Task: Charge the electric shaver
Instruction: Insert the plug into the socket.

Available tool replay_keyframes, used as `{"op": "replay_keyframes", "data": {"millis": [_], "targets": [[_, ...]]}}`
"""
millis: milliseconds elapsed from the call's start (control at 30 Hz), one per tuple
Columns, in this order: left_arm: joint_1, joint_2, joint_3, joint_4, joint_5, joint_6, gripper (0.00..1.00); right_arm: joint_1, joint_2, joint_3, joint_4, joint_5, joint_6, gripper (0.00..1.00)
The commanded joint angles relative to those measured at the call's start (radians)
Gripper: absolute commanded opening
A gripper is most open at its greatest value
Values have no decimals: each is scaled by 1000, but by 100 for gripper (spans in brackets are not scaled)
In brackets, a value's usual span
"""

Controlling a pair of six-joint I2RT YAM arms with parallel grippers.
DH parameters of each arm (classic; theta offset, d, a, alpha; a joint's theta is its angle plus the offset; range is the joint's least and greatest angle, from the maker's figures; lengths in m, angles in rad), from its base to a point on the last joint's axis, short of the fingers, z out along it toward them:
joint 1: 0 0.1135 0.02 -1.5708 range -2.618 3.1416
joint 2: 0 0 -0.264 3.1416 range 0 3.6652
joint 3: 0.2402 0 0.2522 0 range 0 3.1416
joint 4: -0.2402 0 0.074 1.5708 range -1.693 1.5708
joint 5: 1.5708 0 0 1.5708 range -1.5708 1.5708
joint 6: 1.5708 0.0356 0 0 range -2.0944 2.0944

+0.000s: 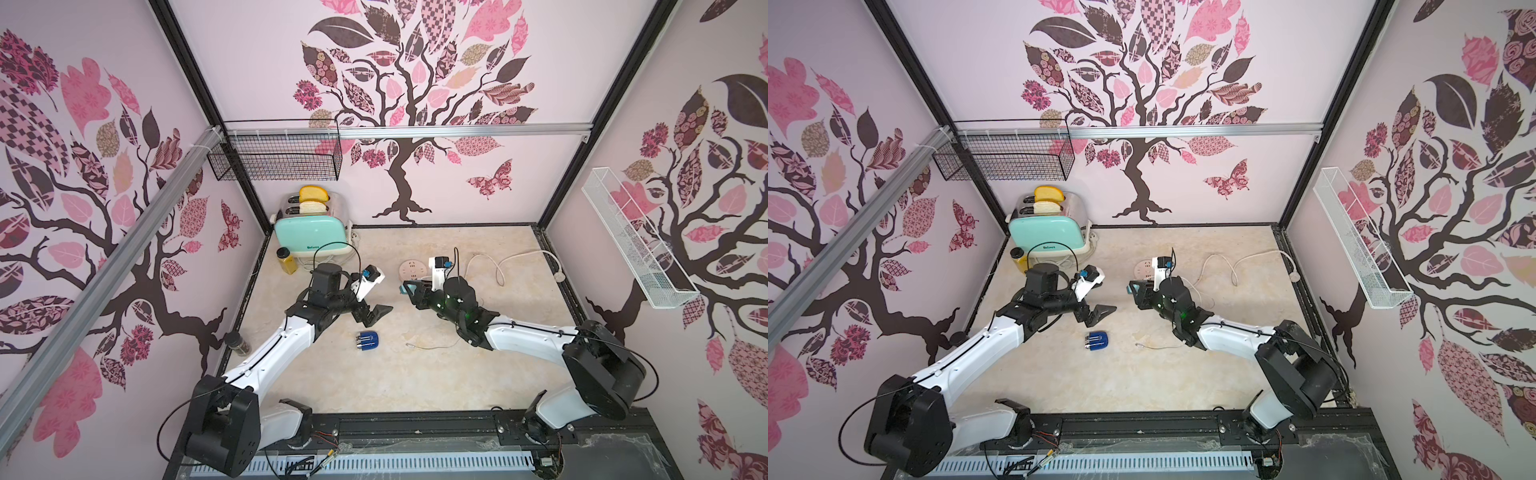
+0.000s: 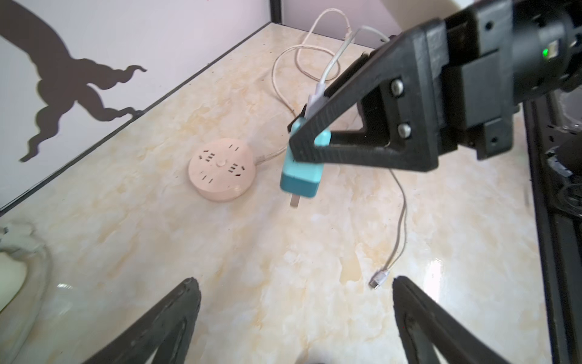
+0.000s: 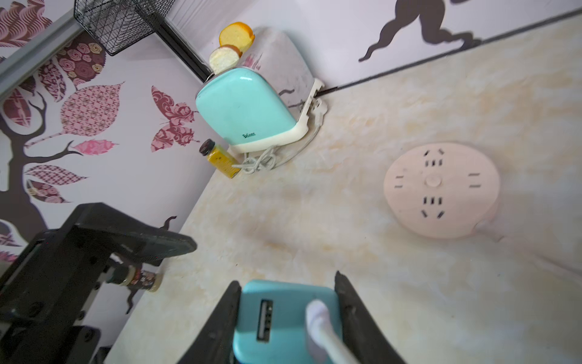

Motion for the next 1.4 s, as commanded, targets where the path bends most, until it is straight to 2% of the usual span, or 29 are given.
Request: {"op": "replay_keyframes", "data": {"millis": [0, 233, 600, 833, 1367], "targets": [[25, -35, -39, 82, -80, -72, 98, -41, 47, 61, -23, 76, -168, 0], [53, -51, -78, 134, -150, -113, 98, -85, 204, 133, 35, 138, -290, 0], [65, -52, -99, 157, -151, -111, 98, -90, 389, 318, -56, 198, -320, 0], [74, -50, -102, 160, -149, -103, 98, -89, 421, 364, -127, 235, -328, 0], [77, -44, -106, 165, -137, -102, 98, -94, 446, 359, -129, 252, -317, 0]]}}
